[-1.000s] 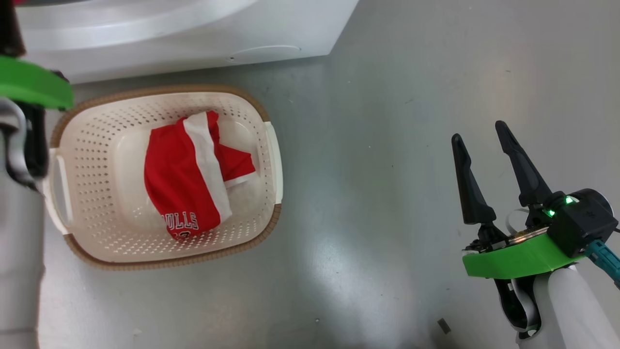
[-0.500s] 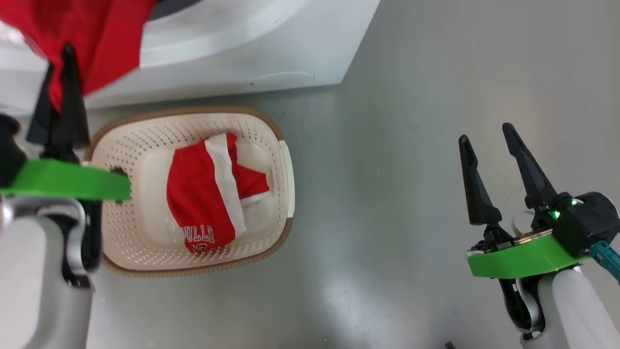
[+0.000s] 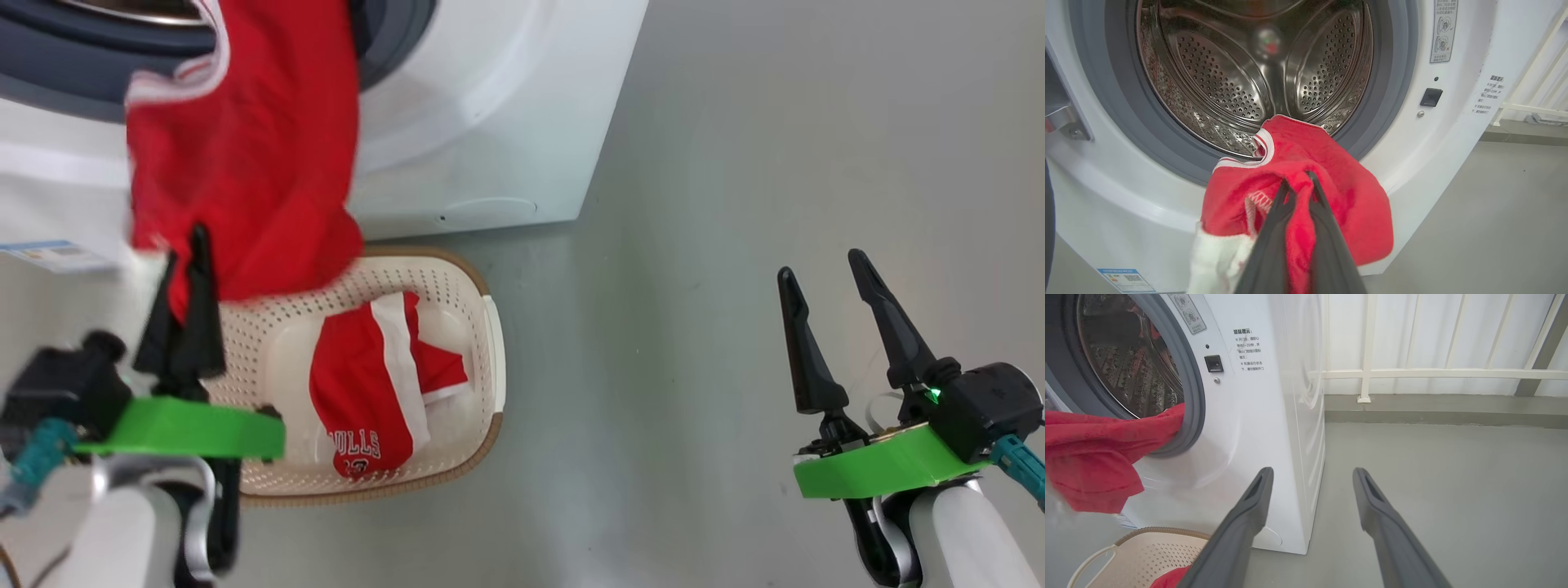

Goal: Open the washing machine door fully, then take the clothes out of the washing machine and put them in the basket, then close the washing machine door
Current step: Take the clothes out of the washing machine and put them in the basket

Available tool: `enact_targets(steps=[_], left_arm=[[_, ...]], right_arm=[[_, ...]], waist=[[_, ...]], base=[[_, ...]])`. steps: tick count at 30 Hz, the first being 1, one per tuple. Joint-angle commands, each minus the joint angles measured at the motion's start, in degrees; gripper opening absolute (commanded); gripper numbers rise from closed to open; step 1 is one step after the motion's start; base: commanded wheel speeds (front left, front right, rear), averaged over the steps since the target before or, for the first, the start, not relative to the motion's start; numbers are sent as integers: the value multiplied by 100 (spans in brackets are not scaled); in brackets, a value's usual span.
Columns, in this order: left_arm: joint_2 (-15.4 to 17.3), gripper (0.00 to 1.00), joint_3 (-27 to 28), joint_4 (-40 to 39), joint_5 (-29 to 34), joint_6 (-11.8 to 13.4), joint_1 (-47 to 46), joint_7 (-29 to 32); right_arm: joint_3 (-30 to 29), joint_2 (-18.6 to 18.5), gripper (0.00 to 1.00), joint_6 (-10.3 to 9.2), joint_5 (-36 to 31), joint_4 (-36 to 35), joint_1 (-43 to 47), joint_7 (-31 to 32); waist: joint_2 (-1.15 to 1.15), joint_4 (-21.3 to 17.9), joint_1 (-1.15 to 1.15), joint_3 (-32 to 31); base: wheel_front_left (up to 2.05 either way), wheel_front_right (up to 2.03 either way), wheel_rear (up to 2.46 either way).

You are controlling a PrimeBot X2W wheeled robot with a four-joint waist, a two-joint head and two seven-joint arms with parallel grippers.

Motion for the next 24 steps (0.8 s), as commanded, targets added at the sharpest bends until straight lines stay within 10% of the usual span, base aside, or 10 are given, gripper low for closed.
enact_targets(steps=[1, 24], left_arm=[[80, 0, 137, -193, -52, 73, 216, -41], [-145, 0, 56, -505, -252, 308, 1352, -41]], right_arm=[[96, -19, 100, 36, 15, -118, 154, -36], [4, -19, 100, 36, 92, -138, 362, -36]], waist=[[0, 37, 0, -213], [0, 83, 0, -672]], base=[[0, 0, 0], [0, 0, 0]])
